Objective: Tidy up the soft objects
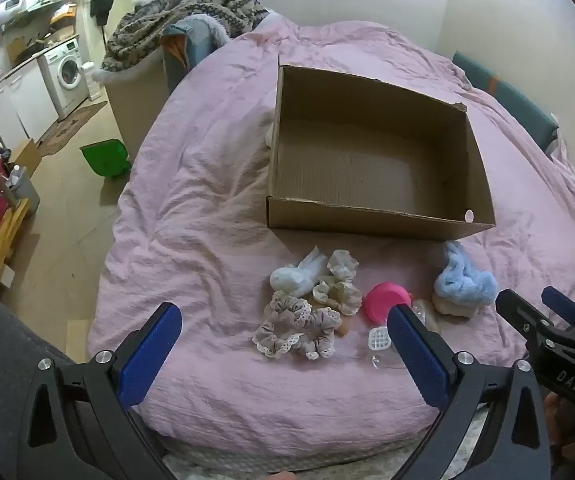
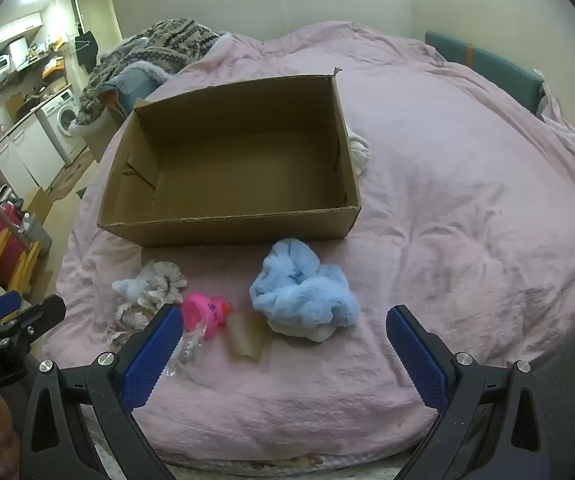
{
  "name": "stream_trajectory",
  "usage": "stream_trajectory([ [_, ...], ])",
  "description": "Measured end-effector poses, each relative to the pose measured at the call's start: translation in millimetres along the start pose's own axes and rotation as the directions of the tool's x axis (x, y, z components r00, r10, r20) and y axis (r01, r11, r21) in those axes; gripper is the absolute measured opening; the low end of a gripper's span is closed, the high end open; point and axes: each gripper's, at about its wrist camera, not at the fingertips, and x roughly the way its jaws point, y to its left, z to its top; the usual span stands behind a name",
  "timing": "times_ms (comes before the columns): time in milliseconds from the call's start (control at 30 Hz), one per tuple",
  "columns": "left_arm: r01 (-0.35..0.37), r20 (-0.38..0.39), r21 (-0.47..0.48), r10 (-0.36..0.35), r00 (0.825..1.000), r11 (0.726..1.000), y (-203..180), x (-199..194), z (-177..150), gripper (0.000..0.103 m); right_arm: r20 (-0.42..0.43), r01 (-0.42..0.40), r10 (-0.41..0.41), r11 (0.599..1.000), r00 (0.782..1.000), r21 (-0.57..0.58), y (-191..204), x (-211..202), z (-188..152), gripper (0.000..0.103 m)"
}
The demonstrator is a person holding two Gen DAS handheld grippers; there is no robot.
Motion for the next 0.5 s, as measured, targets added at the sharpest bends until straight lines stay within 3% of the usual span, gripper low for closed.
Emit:
stream_trajectory([
  [500,-0.002,0.003,0.007,0.002,1.0,1.0,4.8,2.3,0.0,0.103,-0.005,0.01,-0.01,1.0,1.0,0.0,1.1,1.2,0.2,0.103],
])
